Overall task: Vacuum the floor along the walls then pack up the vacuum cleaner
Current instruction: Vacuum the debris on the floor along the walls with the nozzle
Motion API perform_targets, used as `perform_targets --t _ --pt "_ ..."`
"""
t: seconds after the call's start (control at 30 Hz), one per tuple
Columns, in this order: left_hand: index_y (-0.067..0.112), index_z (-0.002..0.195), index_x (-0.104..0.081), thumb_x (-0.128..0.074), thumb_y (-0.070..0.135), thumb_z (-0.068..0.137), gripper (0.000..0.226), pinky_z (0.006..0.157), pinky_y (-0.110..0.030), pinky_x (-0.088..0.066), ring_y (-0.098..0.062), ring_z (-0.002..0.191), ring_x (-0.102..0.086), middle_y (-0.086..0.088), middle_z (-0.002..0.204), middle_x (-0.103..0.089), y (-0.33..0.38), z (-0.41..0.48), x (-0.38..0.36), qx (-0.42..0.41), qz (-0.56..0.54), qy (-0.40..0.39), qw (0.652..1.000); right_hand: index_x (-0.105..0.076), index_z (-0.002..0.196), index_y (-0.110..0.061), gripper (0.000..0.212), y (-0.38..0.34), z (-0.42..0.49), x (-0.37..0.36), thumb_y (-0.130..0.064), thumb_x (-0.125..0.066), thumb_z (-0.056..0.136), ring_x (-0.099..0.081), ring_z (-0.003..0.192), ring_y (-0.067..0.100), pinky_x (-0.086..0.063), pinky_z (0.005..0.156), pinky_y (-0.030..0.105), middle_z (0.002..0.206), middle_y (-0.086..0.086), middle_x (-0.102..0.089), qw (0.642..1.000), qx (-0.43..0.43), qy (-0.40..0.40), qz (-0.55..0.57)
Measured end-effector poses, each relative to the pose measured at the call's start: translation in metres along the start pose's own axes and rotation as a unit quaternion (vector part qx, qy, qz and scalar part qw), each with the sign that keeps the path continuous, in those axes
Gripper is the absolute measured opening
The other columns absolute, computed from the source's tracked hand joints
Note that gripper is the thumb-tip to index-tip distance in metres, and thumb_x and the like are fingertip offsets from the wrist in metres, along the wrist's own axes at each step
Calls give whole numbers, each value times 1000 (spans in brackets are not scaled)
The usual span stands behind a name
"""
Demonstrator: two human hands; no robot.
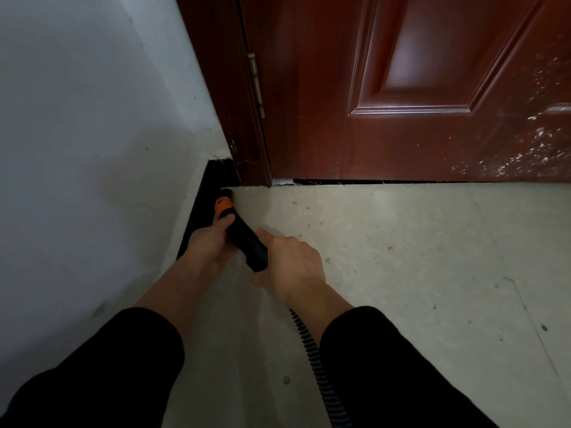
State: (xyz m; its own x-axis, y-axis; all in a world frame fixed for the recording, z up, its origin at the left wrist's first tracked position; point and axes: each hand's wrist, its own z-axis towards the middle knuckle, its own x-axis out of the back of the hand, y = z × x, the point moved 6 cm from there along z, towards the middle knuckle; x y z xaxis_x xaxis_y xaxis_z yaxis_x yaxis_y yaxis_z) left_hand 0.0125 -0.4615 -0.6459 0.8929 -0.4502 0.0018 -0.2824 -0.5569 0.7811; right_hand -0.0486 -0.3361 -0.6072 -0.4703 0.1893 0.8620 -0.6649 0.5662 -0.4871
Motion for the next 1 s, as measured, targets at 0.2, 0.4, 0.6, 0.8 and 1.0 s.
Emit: perform_targets --t 0.2,0.4,0.6,0.8,1.0 --pt "-9 135 -46 -51 14 100 42 85 -34 -46 -34 122 -54 -25 135 -51 -2 -10 -23 9 -2 -20 1000 -45 128 -29 51 12 -9 17 -31 -67 82 -60 85 27 -37 63 29 101 6 -63 1000 -11 18 -21" --pt "-6 136 -47 -49 21 101 44 90 -33 -46 -34 125 -53 -26 138 -50 -12 -17 -48 40 -17 -58 997 -49 122 -27 47 25 -18 36 -32 -68 79 -58 77 24 -39 60 29 95 4 -63 999 -25 7 -40" --pt "-7 131 -48 -57 18 98 43 80 -32 -49 -25 97 -60 -24 131 -56 -22 -28 -57 51 -66 -78 993 -49 121 -25 47 31 -31 56 -34 -69 80 -48 70 21 -32 53 27 86 0 -54 997 -22 -20 -67" --pt "-8 130 -50 -59 17 97 43 79 -33 -51 -25 91 -63 -24 124 -60 -31 -45 -54 63 -71 -80 992 -50 121 -25 46 30 -47 65 -34 -69 80 -52 71 21 -37 57 27 88 2 -59 996 -13 -43 -73" --pt "-9 133 -48 -57 16 97 44 83 -34 -50 -32 107 -60 -27 129 -57 -35 -55 -33 67 -64 -70 993 -48 127 -26 53 17 -56 62 -36 -70 80 -51 72 20 -38 61 27 92 1 -60 995 8 -63 -78"
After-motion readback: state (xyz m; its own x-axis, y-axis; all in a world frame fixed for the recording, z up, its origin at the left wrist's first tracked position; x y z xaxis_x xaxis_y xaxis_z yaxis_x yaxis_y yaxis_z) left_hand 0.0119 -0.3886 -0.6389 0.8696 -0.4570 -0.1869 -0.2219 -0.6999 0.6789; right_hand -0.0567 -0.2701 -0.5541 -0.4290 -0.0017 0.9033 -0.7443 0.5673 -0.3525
